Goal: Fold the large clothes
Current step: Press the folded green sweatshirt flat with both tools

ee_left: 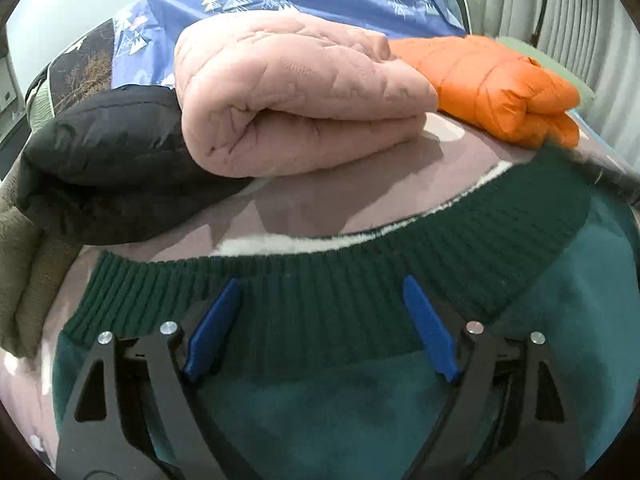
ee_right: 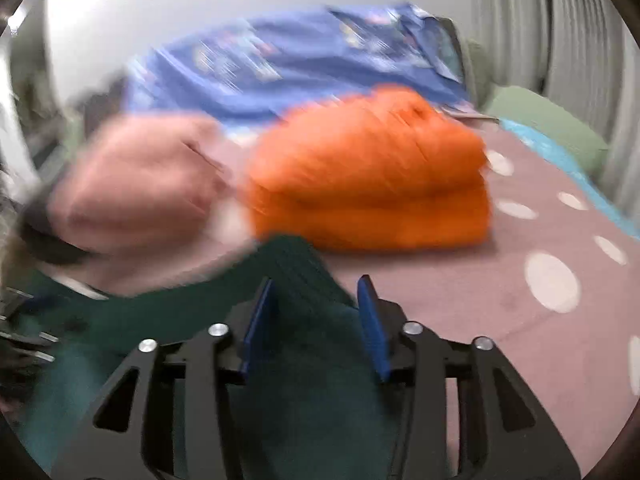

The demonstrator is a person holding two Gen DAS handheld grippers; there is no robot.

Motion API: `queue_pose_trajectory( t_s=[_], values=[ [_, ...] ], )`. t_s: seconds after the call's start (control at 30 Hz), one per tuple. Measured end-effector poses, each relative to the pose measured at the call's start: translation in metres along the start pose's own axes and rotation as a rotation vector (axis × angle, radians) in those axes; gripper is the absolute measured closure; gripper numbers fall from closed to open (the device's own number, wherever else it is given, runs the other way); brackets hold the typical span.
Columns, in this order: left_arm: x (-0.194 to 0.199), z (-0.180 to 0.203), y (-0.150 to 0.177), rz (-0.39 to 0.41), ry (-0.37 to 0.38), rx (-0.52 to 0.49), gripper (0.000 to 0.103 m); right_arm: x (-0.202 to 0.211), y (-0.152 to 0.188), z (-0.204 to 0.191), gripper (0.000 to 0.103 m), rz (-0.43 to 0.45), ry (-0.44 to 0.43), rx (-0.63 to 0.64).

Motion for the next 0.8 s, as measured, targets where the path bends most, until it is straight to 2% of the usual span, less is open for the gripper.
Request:
queue_pose_trajectory(
  t_s=[0.07,0.2,0.23,0.3,0.33,0.37,0.43,0.57,0.63,0.67,0.73,0.77,0.8],
  values=[
    [0.0,0.0,-0.001,0.001,-0.015,-0.01,0.018,-0.007,-0.001,0.01,0.051,-0.032,-0.066,-0.091],
    [0.001,-0.003,0.001,0.015,-0.001,-0.001,0.018,0.005,-0.005,0.0,0.05,0.009,-0.01,-0.026],
    [0.001,-0.003,0.001,0.02,-0.001,-0.001,0.018,0.01,-0.007,0.001,0.048,0.027,-0.003,-0.025],
    [0.009,-0.003,-0.002,0.037,-0.003,0.0,0.018,0.031,-0.014,0.001,0.044,0.097,0.015,-0.025],
    [0.017,-0.005,-0.002,0.051,-0.006,0.003,0.018,0.051,-0.018,-0.001,0.041,0.16,0.018,-0.009],
    [0.028,-0.003,-0.003,0.062,-0.006,0.006,0.018,0.067,-0.021,-0.007,0.036,0.209,0.008,0.016],
    [0.047,-0.005,-0.004,0.098,0.0,0.019,0.018,0.092,-0.025,-0.026,0.036,0.259,-0.032,0.074],
    [0.083,-0.022,-0.013,0.184,-0.053,0.03,0.018,0.106,-0.026,-0.065,0.035,0.226,-0.164,0.112],
    [0.088,-0.031,-0.011,0.191,-0.076,0.035,0.016,0.102,-0.019,-0.082,0.03,0.208,-0.196,0.117],
    [0.087,-0.041,-0.006,0.185,-0.102,0.041,0.015,0.097,-0.013,-0.088,0.025,0.198,-0.199,0.13],
    [0.075,-0.058,0.01,0.146,-0.166,0.046,0.013,0.07,0.01,-0.101,0.024,0.114,-0.145,0.2],
    [0.06,-0.073,0.025,0.107,-0.212,0.041,0.005,0.051,0.027,-0.105,0.02,0.055,-0.11,0.236],
    [0.05,-0.081,0.037,0.107,-0.18,0.059,0.002,0.04,0.036,-0.106,0.02,0.059,-0.098,0.255]
  ],
)
Point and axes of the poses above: each gripper's, at about its wrist camera, not at the fingertips, and x roughly against the way its jaws point, z to its right, y to its underside, the point moved 6 cm from there along -x, roughly the way its jaws point, and after that the axes turned 2 degrees about z, right-handed, at the moved point
